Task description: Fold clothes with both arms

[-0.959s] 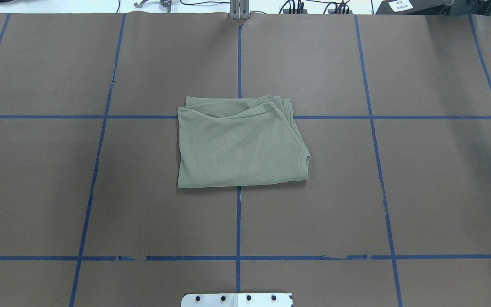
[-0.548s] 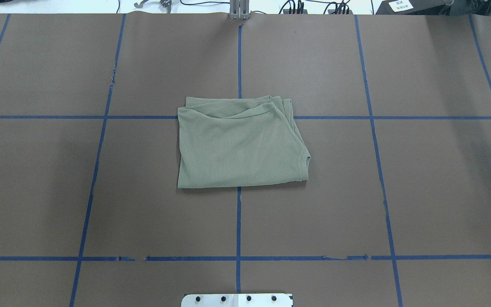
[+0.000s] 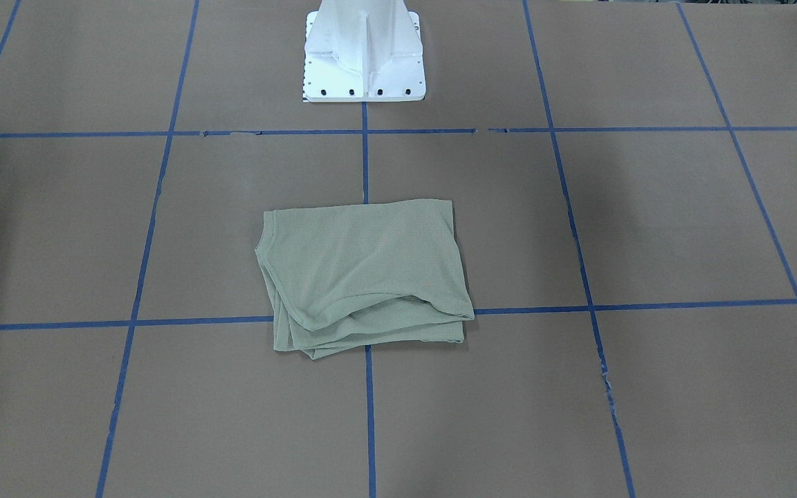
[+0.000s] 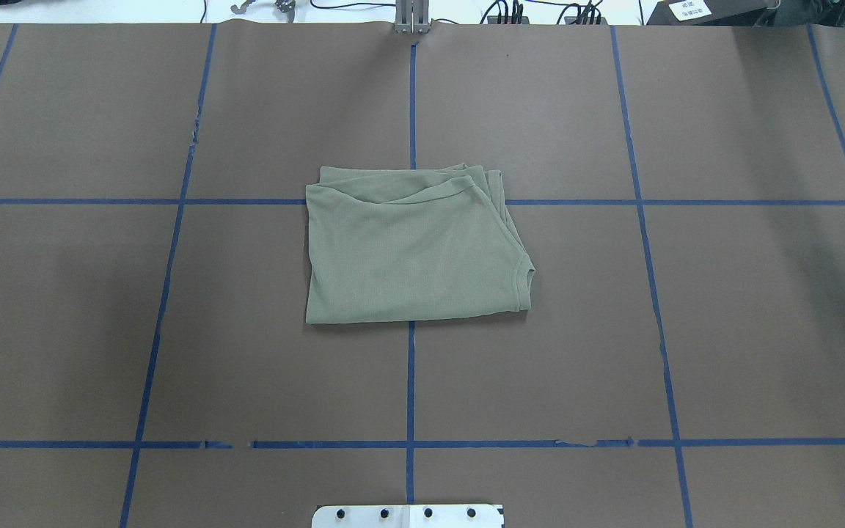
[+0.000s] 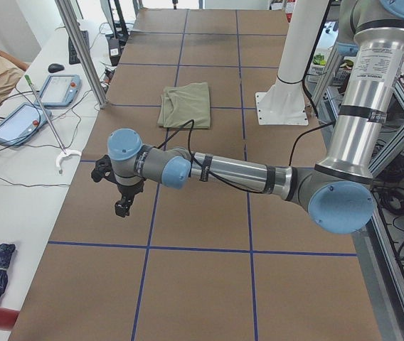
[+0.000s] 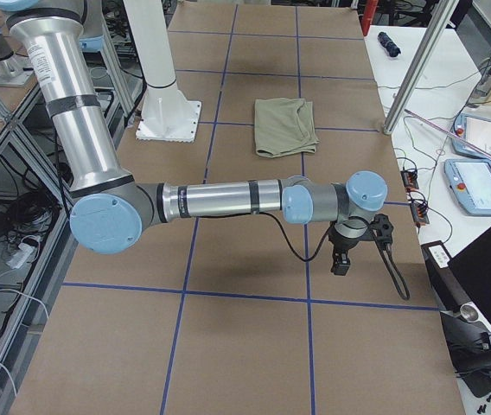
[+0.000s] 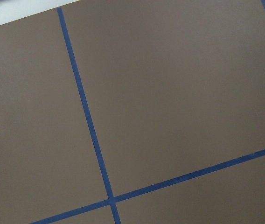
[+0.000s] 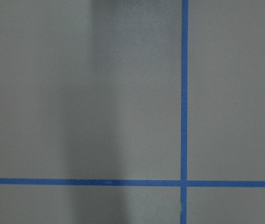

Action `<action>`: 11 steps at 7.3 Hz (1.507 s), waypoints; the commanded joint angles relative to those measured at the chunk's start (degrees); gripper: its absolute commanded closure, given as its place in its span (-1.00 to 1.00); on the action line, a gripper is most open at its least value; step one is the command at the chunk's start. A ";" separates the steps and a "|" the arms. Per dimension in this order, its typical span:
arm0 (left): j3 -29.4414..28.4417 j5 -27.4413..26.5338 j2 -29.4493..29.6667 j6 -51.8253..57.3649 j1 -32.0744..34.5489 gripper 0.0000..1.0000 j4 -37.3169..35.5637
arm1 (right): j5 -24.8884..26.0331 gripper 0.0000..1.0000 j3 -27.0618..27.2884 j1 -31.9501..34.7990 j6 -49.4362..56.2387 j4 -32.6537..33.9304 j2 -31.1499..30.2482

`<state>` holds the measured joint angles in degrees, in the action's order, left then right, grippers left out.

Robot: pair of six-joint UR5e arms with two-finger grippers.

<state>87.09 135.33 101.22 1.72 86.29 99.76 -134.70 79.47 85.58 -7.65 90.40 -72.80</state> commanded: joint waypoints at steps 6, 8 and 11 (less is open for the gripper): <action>-0.42 -0.24 0.03 -0.41 0.01 -1.00 -0.18 | 1.20 -1.00 1.91 -3.31 -0.70 -1.18 -2.34; -0.34 -0.06 -0.14 -0.32 0.01 -1.00 -0.01 | 1.11 -1.00 1.65 -3.48 -1.22 -1.89 -2.78; -0.77 -0.23 -0.58 -0.23 0.27 -1.00 -0.18 | 1.11 -1.00 1.82 -4.01 -1.14 -2.07 -2.78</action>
<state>86.59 135.31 100.95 1.38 86.39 99.62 -133.59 81.23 81.68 -8.84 88.44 -75.56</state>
